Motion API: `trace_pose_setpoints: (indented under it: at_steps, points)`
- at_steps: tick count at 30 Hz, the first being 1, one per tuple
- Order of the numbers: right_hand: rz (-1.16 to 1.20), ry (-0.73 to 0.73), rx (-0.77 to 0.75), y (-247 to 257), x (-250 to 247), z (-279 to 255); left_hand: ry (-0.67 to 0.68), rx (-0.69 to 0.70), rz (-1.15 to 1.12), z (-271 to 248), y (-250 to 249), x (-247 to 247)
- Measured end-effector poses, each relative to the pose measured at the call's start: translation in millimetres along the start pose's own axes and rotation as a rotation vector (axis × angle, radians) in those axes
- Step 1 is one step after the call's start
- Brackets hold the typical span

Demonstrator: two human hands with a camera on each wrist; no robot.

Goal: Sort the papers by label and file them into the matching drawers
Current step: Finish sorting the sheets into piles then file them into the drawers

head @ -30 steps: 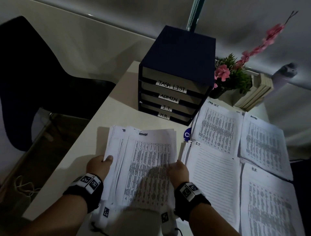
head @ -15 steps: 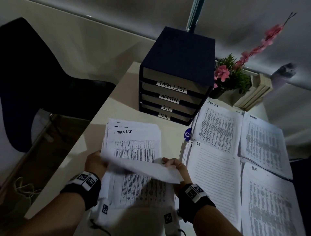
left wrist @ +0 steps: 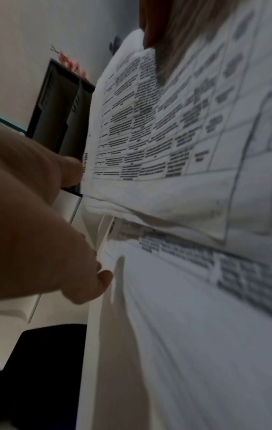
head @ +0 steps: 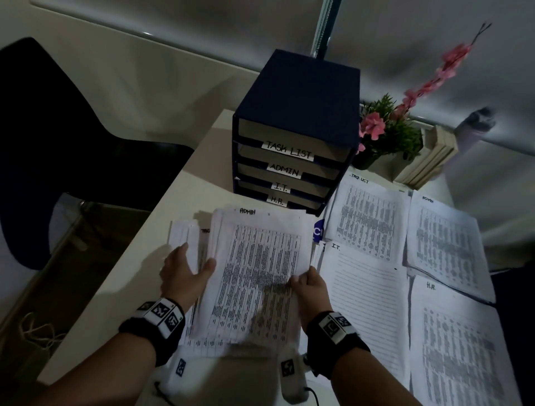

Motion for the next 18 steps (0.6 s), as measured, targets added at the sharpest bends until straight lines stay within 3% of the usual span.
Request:
trace_pose_setpoints:
  at_steps: [4,9,15,18]
  points:
    - [0.03,0.024,-0.049,8.5,-14.5,4.5,0.188,-0.007,-0.319,-12.4,-31.3,21.0]
    - [0.076,0.022,-0.069,27.9,-43.5,-0.9,0.197,0.241,-0.271,-32.8,-82.6,34.2]
    - [0.132,0.009,-0.009,23.9,-84.8,-6.0,-0.077,0.352,-0.478,-45.5,-133.4,40.8]
    - [0.278,0.012,0.019,15.1,-106.9,-12.2,-0.062,0.377,-0.555,-50.8,-155.2,58.3]
Point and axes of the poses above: each hand's wrist, its own z-axis towards the middle knuckle, its own x-axis out of the palm, y = z × x, the point moved 5 cm from there along z, towards the middle knuckle, and after that the axes turned 1 degree about x, right-handed, at the moved point
